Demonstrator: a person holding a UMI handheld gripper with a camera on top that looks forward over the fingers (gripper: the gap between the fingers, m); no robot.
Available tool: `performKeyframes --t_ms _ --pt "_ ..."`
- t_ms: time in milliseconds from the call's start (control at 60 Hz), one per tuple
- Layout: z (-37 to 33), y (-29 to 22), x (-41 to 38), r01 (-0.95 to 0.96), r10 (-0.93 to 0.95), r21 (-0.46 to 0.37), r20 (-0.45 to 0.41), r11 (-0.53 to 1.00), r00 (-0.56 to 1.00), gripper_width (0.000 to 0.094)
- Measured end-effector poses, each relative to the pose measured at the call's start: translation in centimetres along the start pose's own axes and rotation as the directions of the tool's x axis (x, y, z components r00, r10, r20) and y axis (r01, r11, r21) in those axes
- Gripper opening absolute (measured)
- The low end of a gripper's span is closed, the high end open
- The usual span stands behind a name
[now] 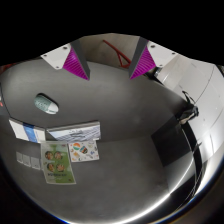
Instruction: Arrange mouse
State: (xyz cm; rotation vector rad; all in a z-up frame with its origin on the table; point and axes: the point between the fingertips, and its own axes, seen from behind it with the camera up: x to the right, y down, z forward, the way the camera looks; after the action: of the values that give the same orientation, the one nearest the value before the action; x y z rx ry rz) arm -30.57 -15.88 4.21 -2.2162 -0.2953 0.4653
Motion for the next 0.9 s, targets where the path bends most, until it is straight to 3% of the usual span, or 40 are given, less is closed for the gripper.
performKeyframes --t_ms 233,467,550,900 --pt "-2.2 2.1 8.8 0.047 -0.047 -0.014 -0.026 0.999 0.999 0.0810" --pt "-1.2 -1.1 21.8 0.098 -0.079 0.061 -0.254 0.993 0.964 0.0809" --pt "0.3 -1.8 24.9 0.124 -0.102 0.048 -0.314 0.991 0.944 0.0809" --pt "7.7 -6.8 27.5 0.042 -0.037 0.011 -0.320 0.999 0.947 0.0795"
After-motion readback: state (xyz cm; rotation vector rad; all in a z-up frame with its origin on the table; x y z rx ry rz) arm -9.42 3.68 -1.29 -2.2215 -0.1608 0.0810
